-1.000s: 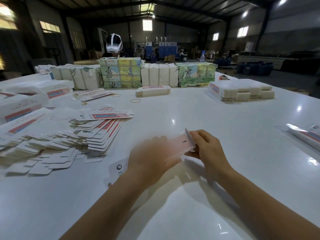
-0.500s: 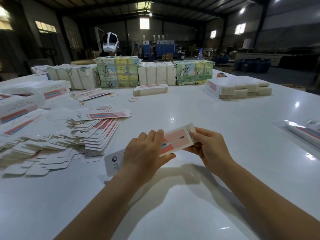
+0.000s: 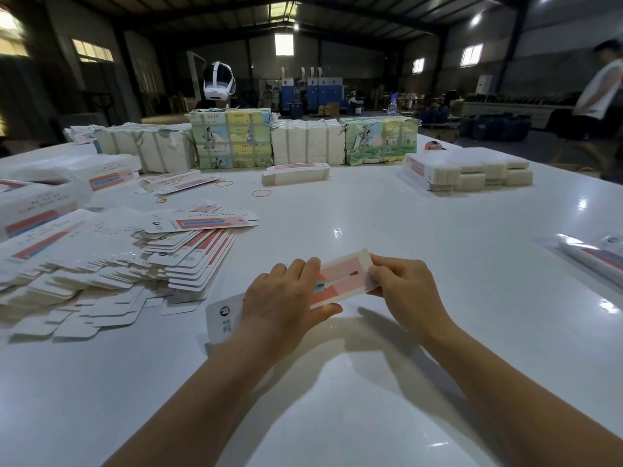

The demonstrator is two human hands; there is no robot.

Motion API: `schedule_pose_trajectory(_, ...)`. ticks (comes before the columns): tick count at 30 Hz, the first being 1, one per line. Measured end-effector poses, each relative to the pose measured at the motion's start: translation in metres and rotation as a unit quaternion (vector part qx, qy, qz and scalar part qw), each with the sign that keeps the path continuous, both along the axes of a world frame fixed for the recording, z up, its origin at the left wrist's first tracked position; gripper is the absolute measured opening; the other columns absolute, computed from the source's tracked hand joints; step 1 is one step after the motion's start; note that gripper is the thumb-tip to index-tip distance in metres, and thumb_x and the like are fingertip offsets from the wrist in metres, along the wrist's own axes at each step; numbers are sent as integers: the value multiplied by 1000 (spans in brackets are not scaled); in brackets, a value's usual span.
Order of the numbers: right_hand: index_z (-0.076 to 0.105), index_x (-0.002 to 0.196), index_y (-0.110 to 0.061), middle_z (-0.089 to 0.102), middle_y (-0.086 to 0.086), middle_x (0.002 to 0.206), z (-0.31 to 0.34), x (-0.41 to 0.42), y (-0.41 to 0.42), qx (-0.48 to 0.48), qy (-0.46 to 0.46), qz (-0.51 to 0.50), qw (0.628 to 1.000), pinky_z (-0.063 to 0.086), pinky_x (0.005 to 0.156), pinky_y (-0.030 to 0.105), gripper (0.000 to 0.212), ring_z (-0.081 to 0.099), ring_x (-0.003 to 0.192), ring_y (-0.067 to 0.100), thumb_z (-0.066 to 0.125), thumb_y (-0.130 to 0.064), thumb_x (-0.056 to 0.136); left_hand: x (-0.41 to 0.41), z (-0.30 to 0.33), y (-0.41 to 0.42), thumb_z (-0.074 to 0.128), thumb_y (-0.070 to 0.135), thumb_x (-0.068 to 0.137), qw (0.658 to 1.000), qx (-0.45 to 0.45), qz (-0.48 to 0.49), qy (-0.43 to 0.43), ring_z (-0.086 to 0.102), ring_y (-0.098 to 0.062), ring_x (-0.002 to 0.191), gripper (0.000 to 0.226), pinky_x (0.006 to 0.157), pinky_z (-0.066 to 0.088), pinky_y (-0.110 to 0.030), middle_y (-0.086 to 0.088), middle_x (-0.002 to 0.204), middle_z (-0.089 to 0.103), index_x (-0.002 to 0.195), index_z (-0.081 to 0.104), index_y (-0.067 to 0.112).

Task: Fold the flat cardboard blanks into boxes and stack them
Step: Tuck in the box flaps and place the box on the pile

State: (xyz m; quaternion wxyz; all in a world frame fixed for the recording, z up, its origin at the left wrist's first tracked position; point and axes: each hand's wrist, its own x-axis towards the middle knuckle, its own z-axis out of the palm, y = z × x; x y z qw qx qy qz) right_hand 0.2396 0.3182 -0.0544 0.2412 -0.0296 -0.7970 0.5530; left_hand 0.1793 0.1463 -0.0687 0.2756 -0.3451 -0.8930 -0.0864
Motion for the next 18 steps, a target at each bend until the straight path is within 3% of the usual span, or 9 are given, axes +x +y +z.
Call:
schedule_pose_trajectory(2, 71, 80, -49, 71, 6, 76, 0, 1, 0, 72, 17, -21, 997, 52, 61, 28, 52, 60, 61, 20, 45, -4, 89, 0, 1, 0, 45, 66, 83, 1000, 4, 6, 2, 55, -19, 88, 68, 69, 45, -28, 1, 110, 57, 131, 41, 18)
schedule_pose_trajectory(4, 70, 90, -27, 66, 7, 69, -1, 3, -5, 114, 33, -20, 993, 41, 51, 21, 32, 45, 50, 10, 45, -7, 91, 4, 6, 3, 50, 64, 82, 1000, -2, 23, 5, 57, -23, 84, 68, 66, 46, -31, -2, 104, 60, 128, 47, 15)
schedule_pose_trajectory(6, 66, 88, -12, 61, 5, 66, -3, 4, -9, 129, 27, -12, 991, 36, 51, 17, 22, 43, 52, 9, 45, -11, 93, 8, 9, 5, 61, 61, 77, 999, -13, 33, 16, 60, -26, 74, 66, 58, 48, -32, -5, 91, 63, 118, 57, 9)
schedule_pose_trajectory(9, 62, 100, -18, 67, -8, 82, -3, 5, -17, 90, -11, 18, 996, 46, 65, 16, 16, 57, 71, 6, 48, -17, 93, 10, 8, 7, 75, 57, 64, 997, -16, 36, 63, 59, -26, 55, 62, 43, 44, -30, -7, 71, 62, 97, 66, 5)
schedule_pose_trajectory(11, 50, 130, -21, 61, -14, 117, -5, 5, -20, 72, -45, 33, 996, 45, 85, 21, 37, 57, 101, 5, 52, -21, 93, 9, 7, 8, 76, 57, 62, 996, -11, 42, 75, 58, -26, 52, 61, 40, 41, -28, -6, 67, 61, 92, 67, 5)
schedule_pose_trajectory(13, 18, 150, -29, 38, -19, 134, -7, 4, -21, 43, -66, 59, 995, 33, 93, 17, 68, 42, 120, 3, 54, -20, 93, 10, 8, 7, 67, 60, 70, 997, -16, 55, 52, 60, -25, 59, 62, 44, 40, -29, -5, 74, 62, 100, 65, 6)
schedule_pose_trajectory(15, 0, 148, -40, 26, -30, 134, -8, 3, -20, -9, -73, 113, 991, 31, 93, 13, 85, 37, 120, -6, 59, -21, 90, 7, 8, 5, 46, 66, 81, 996, -24, 79, 27, 60, -24, 80, 69, 55, 37, -30, -3, 95, 62, 120, 53, 11)
schedule_pose_trajectory(18, -7, 143, -47, 22, -41, 122, -14, -2, -15, -42, -84, 167, 981, 38, 79, -1, 95, 42, 100, -28, 61, -31, 79, -2, 3, -1, 32, 70, 84, 996, -37, 79, 9, 56, -22, 95, 72, 66, 41, -31, 1, 113, 56, 132, 39, 17)
